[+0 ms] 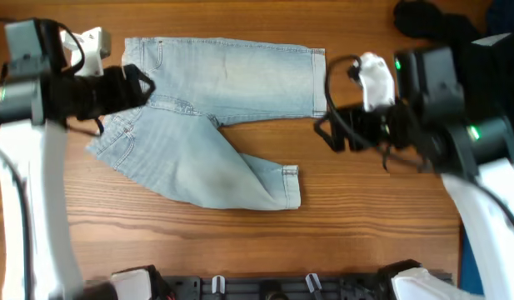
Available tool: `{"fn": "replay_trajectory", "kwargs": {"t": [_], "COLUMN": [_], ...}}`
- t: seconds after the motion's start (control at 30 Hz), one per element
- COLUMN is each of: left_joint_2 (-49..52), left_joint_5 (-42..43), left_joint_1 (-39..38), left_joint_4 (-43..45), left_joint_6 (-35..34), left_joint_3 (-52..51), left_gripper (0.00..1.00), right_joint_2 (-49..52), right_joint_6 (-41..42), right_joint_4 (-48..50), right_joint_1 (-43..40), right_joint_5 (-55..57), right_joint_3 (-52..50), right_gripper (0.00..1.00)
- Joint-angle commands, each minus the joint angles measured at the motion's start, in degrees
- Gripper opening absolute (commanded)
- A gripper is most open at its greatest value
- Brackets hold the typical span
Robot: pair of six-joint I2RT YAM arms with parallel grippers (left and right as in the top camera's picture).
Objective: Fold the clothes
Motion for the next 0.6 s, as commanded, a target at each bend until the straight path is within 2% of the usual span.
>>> {"fn": "replay_trajectory", "kwargs": {"t": [0.0,0.03,0.1,0.17,0.2,0.27,0.4,0.47,0.53,0.57], "left_joint_2": [-6.51,-7.48,-7.96,-7.45,-7.02,-6.29,-5.97,-5.97,-5.97,-5.97], "left_joint_5": [1.75,1.75,1.75,1.55,1.57,1.57,1.57,1.55,1.55,1.55], "left_joint_1": [-4.17,-4.90,-5.62,-5.64,-5.64,-5.64,-5.64,-5.64,-5.64,-5.64], "left_joint_4": [-0.57,-0.61,-0.68,-1.73,-2.14,-2.75,-3.19,-3.43,-4.22,-4.26], "left_joint_6": [1.20,1.20,1.20,1.22,1.22,1.22,1.22,1.22,1.22,1.22], "left_joint_3": [0.13,0.13,0.13,0.13,0.13,0.13,0.13,0.13,0.13,0.13], "left_gripper": [0.91,0.91,0.90,0.89,0.90,0.90,0.90,0.91,0.91,0.92], "right_joint_2": [0.98,1.46,3.15,6.45,7.69,10.84,18.53,21.20,22.56,22.84], "right_joint_6": [9.46,10.56,9.94,-0.13,-0.09,0.42,-0.28,-0.28,-0.24,-0.02], "right_joint_4": [-2.01,-0.07,6.10,19.21,21.84,25.46,30.51,33.48,35.23,35.93], "right_joint_1": [2.29,2.67,2.69,3.21,3.78,4.76,6.62,8.20,9.70,10.08], "right_joint_5": [7.41,7.41,3.41,-10.95,-10.45,-6.01,-6.19,-6.80,-6.75,-6.75], "right_joint_3": [-4.87,-9.62,-18.75,-30.12,-32.26,-35.19,-36.02,-36.02,-36.02,-36.02], "right_gripper": [0.84,0.84,0.73,0.64,0.63,0.63,0.61,0.52,0.51,0.45]}}
